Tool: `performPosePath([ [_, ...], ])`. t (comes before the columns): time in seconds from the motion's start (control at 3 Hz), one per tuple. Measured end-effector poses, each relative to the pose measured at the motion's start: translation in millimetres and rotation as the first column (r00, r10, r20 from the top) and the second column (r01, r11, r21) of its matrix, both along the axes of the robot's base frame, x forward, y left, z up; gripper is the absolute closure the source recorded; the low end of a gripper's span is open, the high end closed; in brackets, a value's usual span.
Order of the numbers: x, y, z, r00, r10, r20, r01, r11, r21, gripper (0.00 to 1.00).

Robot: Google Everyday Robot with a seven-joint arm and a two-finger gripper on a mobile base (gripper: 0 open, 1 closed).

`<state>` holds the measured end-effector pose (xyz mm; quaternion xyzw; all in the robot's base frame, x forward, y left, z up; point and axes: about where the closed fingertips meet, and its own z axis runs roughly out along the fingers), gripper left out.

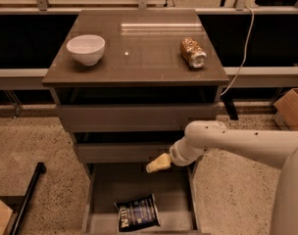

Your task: Pick blue chip bag from bottom drawer and place on counter

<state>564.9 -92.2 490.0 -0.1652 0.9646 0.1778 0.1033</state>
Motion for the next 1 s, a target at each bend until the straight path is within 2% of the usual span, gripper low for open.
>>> performPosePath([
  [0.33, -0.1, 0.2, -0.5, 1.0000, 0.000, -0.001, 0.000, 1.000, 0.000, 0.00],
  [0.67, -3.0, 15.1, -27.4, 0.9988, 0.011, -0.047, -0.011, 1.000, -0.002, 0.00],
  [1.0, -4.8, 38.2, -100.3, 0.9909, -0.029, -0.132, 0.023, 0.999, -0.045, 0.00],
])
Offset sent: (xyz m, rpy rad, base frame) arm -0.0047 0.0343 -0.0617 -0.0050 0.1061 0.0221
